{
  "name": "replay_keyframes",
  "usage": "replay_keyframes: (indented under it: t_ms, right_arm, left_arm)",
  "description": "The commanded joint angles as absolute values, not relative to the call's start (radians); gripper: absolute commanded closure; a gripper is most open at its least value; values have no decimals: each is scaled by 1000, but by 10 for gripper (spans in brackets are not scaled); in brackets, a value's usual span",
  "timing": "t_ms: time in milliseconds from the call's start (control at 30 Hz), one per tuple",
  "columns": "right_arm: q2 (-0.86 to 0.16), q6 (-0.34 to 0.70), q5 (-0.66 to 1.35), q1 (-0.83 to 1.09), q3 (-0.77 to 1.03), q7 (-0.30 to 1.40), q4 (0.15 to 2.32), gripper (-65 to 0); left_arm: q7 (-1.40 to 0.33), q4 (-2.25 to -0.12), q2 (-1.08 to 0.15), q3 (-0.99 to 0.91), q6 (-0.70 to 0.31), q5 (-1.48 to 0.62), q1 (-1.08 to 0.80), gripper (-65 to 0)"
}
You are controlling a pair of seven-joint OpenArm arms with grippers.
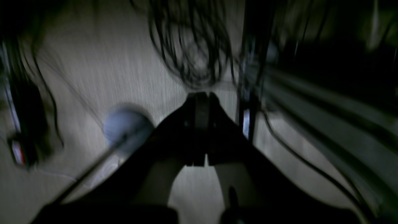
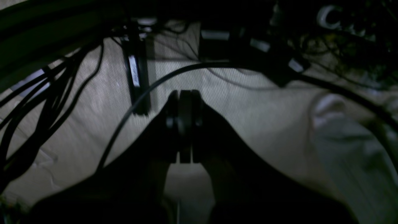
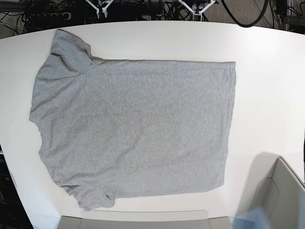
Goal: Fold the T-shirt properly
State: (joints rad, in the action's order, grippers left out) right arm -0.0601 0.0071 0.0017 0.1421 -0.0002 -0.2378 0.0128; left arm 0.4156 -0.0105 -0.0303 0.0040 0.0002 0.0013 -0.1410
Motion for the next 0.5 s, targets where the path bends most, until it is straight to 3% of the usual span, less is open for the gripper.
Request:
replay_keyframes:
  t_ms: [0,300,467]
  right_arm:
    - [-68,10,7,180,2,-295,12,-3]
    - [-93,10,7,383,2,-880,7,-4]
    - [-93,10,7,476,2,-1162,18,-5]
  left_arm:
    - [484,-5,-38,2,4,2,-180,-4]
    - [1121,-1,-39,12,2,7,-375,-4]
    - [1346,-22,-38,12,2,7,-441,-4]
